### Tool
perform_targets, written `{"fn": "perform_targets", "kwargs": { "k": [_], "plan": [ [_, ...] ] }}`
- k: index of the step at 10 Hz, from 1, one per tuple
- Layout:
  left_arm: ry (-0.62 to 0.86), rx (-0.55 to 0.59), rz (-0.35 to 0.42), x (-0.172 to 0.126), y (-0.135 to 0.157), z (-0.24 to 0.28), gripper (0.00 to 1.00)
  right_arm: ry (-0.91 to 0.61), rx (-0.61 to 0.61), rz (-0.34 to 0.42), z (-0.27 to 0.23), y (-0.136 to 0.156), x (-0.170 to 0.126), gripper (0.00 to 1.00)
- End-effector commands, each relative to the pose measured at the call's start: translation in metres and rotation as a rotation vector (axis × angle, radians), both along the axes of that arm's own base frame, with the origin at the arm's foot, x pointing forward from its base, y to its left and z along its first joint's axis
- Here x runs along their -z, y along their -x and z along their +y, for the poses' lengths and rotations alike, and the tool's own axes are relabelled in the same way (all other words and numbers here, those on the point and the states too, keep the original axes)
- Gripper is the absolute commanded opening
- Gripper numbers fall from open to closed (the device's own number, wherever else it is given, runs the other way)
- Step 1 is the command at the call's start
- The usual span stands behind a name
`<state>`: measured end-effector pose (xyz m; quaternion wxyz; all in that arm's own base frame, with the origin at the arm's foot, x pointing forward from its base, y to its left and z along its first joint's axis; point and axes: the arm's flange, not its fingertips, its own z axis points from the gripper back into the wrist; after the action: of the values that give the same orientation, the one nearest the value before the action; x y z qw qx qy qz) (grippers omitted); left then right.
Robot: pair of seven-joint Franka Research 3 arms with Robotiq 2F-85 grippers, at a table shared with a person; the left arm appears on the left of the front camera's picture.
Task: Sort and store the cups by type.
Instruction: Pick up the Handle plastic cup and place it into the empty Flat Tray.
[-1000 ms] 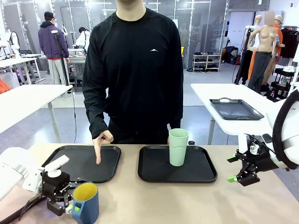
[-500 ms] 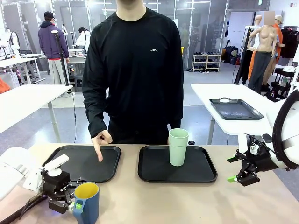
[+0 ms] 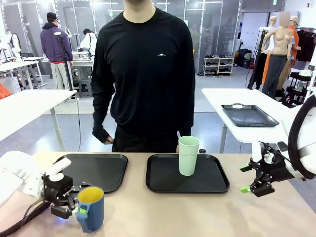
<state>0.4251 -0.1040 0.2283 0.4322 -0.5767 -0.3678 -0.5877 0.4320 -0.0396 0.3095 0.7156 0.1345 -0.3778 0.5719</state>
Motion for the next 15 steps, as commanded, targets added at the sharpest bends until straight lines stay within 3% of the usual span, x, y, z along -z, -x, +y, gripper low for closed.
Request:
{"fn": "perform_targets", "kwargs": {
  "k": [1, 5, 8, 11, 12, 15],
  "plan": [
    [0.055, -0.062, -0.073, 0.009, 0.012, 0.023, 0.34, -0.011, 0.002, -0.006, -0.001, -0.003, 0.001, 1.0],
    [0.099, -0.203, -0.18, -0.067, -0.049, 0.063, 0.34, -0.011, 0.002, -0.006, -0.001, -0.003, 0.001, 1.0],
    [0.073, -0.289, -0.247, -0.099, -0.099, 0.09, 0.34, -0.011, 0.002, -0.006, -0.001, -0.003, 0.001, 1.0],
    [0.06, -0.327, -0.214, -0.098, -0.112, 0.104, 0.34, -0.011, 0.002, -0.006, -0.001, -0.003, 0.001, 1.0],
    [0.078, -0.294, -0.253, -0.105, -0.104, 0.1, 0.34, -0.011, 0.002, -0.006, -0.001, -0.003, 0.001, 1.0],
    [0.078, -0.294, -0.253, -0.105, -0.104, 0.1, 0.34, -0.011, 0.002, -0.006, -0.001, -0.003, 0.001, 1.0]
  ]
}}
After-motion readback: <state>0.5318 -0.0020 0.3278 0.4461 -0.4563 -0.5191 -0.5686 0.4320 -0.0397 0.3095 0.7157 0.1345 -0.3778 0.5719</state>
